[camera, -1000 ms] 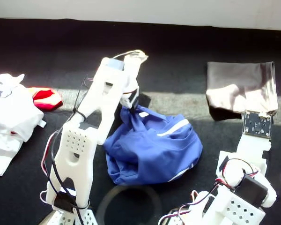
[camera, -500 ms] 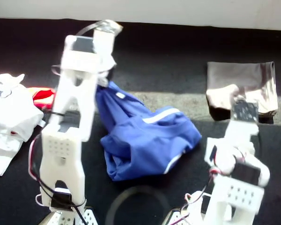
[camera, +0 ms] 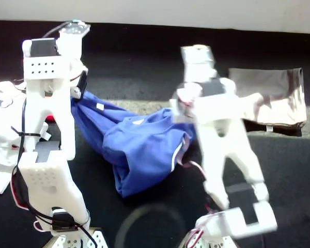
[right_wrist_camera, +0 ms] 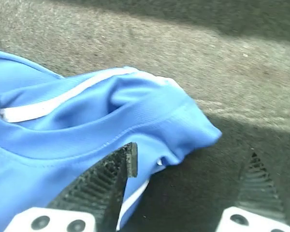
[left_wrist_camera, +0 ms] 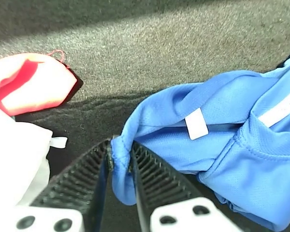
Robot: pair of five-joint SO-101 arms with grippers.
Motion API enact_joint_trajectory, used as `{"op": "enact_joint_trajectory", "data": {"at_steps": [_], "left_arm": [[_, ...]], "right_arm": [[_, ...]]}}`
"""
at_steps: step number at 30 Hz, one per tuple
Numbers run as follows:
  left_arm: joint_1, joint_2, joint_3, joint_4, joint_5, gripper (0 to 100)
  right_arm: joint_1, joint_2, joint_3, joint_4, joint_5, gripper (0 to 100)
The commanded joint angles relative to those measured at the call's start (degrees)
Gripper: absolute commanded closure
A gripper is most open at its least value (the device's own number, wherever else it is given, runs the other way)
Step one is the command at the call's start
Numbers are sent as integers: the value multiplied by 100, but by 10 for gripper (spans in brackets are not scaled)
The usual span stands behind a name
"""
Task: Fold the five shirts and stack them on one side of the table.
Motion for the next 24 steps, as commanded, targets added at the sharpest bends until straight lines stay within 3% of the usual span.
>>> {"op": "enact_joint_trajectory", "data": {"at_steps": [1, 6, 10, 16, 24], "left_arm": [[-119, -400, 40, 9, -53, 991], [-295, -418, 31, 9, -53, 991], [-462, -418, 31, 9, -53, 991], [-558, -418, -13, 0, -62, 991], [-541, -418, -1604, 18, -53, 991]], "right_arm": [[-242, 1270, -1244, 233, -211, 652], [-286, 2721, -2422, 910, -176, 688], [-215, 3442, -3248, 1508, -193, 985], [224, 3574, -4699, 1903, -132, 991], [1007, 3257, -7433, 2026, 958, 991]]}}
